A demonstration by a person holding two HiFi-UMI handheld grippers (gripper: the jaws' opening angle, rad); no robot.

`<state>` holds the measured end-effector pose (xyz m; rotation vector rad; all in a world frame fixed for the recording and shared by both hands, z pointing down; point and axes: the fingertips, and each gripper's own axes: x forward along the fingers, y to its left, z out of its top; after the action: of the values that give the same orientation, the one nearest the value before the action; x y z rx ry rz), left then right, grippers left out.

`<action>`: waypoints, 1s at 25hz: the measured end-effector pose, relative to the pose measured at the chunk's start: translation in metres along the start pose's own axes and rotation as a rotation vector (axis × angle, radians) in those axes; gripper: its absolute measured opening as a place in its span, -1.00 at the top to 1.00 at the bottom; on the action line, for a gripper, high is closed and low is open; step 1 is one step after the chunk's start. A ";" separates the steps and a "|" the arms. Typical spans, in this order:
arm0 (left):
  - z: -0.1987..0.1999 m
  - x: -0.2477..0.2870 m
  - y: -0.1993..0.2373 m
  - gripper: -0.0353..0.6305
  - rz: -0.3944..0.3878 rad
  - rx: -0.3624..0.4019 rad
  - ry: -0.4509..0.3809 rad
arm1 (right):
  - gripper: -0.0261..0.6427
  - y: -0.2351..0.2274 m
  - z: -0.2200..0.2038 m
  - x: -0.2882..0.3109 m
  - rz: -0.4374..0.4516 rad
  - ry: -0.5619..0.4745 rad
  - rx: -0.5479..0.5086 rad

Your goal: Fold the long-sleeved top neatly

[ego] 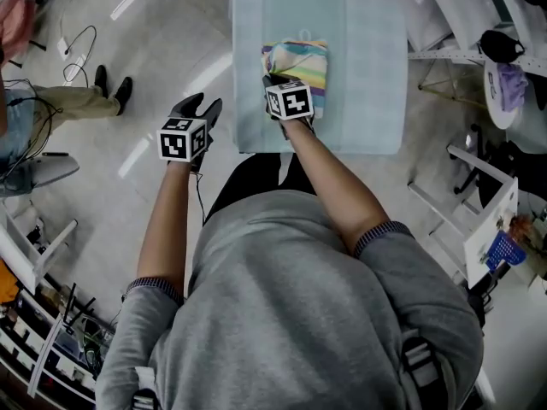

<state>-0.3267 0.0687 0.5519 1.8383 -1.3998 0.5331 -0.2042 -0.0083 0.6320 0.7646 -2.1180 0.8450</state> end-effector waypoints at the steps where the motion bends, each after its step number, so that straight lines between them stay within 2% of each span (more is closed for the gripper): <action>1: 0.000 0.000 0.001 0.23 -0.001 0.000 0.001 | 0.78 0.005 -0.001 0.003 0.005 0.006 -0.009; 5: 0.002 0.006 0.002 0.23 -0.008 0.007 0.007 | 0.74 0.013 -0.011 0.021 0.016 0.035 -0.031; 6: 0.002 0.008 0.001 0.23 -0.010 0.010 0.010 | 0.64 0.017 -0.014 0.025 0.045 0.044 -0.028; 8: 0.003 0.011 -0.001 0.23 -0.016 0.019 0.016 | 0.28 0.032 -0.023 0.030 0.131 0.075 -0.033; 9: 0.003 0.012 -0.002 0.23 -0.018 0.023 0.018 | 0.17 0.041 -0.029 0.030 0.174 0.089 -0.050; 12: 0.000 0.016 -0.005 0.23 -0.025 0.028 0.025 | 0.08 0.066 -0.057 0.026 0.293 0.118 -0.122; 14: -0.002 0.018 -0.009 0.23 -0.032 0.032 0.031 | 0.07 0.073 -0.077 0.017 0.329 0.132 -0.156; 19: -0.003 0.026 -0.020 0.23 -0.057 0.051 0.043 | 0.06 0.058 -0.104 -0.011 0.291 0.147 -0.234; 25: -0.003 0.024 -0.040 0.23 -0.103 0.083 0.029 | 0.00 0.034 -0.106 -0.049 0.246 0.116 -0.224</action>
<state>-0.2815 0.0609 0.5585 1.9493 -1.2728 0.5707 -0.1590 0.1044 0.6380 0.3354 -2.1832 0.7412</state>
